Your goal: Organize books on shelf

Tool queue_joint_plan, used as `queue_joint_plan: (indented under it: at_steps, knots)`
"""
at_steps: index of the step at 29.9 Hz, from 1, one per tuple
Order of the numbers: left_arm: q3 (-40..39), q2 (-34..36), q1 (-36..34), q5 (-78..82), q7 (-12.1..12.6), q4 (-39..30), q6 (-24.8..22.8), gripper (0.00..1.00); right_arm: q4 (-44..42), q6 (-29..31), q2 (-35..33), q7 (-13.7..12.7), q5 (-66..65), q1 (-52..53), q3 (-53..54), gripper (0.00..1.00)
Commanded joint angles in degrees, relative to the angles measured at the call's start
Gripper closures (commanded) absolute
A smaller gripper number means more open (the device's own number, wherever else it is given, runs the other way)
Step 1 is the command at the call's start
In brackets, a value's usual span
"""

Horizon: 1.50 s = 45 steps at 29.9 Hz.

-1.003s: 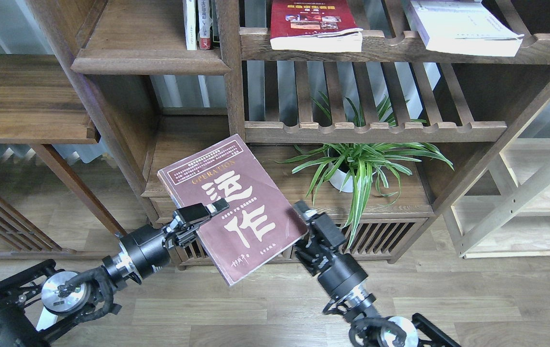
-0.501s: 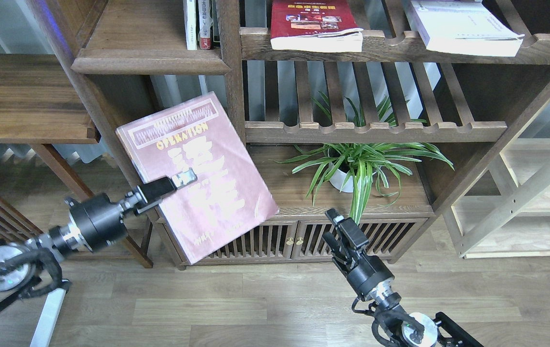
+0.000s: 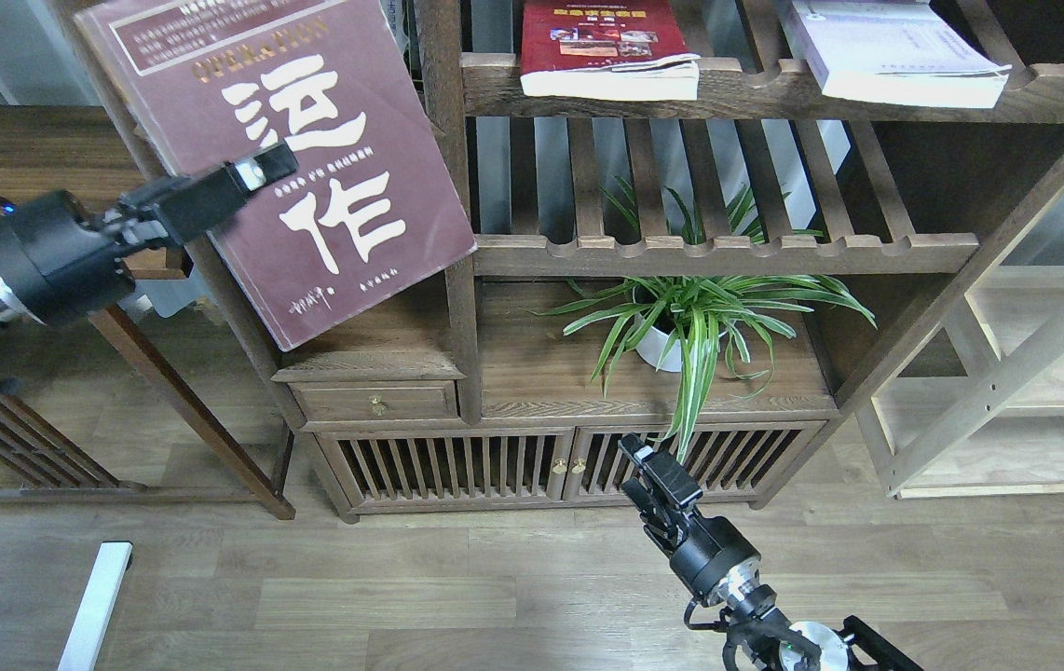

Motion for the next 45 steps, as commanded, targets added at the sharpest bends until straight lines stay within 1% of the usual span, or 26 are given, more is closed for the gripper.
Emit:
queue_joint_plan:
  at_steps: [1,8,15,22,24,25,29,32,35,39,40,42,45]
  knots:
    - [-6.3,1.73,0.27,4.33,0.68,-0.27,0.0,0.98,-0.08,0.0,-0.7,0.0,-0.04,-0.15,-0.96,0.01]
    - [-11.93,1.82,0.44,12.33,0.86,-0.27,0.0,0.99,-0.08,0.0,-3.25,0.0,-0.04,-1.2,-3.94,0.01]
    - [-13.52,1.38,0.44,18.83,0.6,-2.64,0.0,1.0,0.36,0.0,-5.44,-0.18,-0.47,-1.2,-4.56,0.01]
    - [-13.96,0.94,0.79,20.24,-0.46,-2.82,0.0,1.0,0.36,0.0,-11.42,-0.01,-1.35,-1.55,-3.86,0.01]
    - [-13.87,-0.99,0.62,22.61,-0.55,-3.26,0.0,1.0,0.36,0.0,-13.0,0.35,-1.18,-1.55,-3.68,0.01]
    - [-14.04,-2.39,0.53,23.84,-0.55,-3.52,0.82,1.0,0.36,0.0,-13.7,0.43,-1.18,-1.64,-3.6,0.01]
    - [-15.62,-8.54,-0.7,30.25,-0.55,-4.58,11.62,1.0,0.28,0.0,-16.43,0.52,-1.0,-1.9,-3.51,0.01]
    - [-16.07,-10.05,-1.23,33.25,-1.42,-4.49,16.3,1.0,0.36,0.0,-17.84,0.52,-0.91,-2.52,-2.37,0.01]
    - [-16.07,-10.14,-1.23,34.66,-2.92,-4.58,19.12,1.0,0.28,0.0,-18.19,0.52,-0.91,-3.57,-0.44,0.01]
    - [-15.45,-10.75,-2.01,37.12,-2.83,-5.19,20.88,1.0,0.28,0.0,-18.37,0.52,-0.91,-4.19,1.41,0.01]
    - [-15.19,-11.45,-2.8,38.17,-2.66,-5.45,22.36,1.0,0.36,0.0,-18.45,0.52,-0.91,-4.19,1.85,0.01]
    - [-14.58,-13.03,-4.3,40.62,-2.31,-5.8,26.22,1.0,0.36,0.0,-18.81,0.43,-0.91,-4.19,2.03,0.01]
    - [-10.9,-16.98,-9.38,45.63,-2.13,-5.2,34.39,0.99,0.45,0.0,-18.9,0.35,-0.91,-4.19,2.03,0.01]
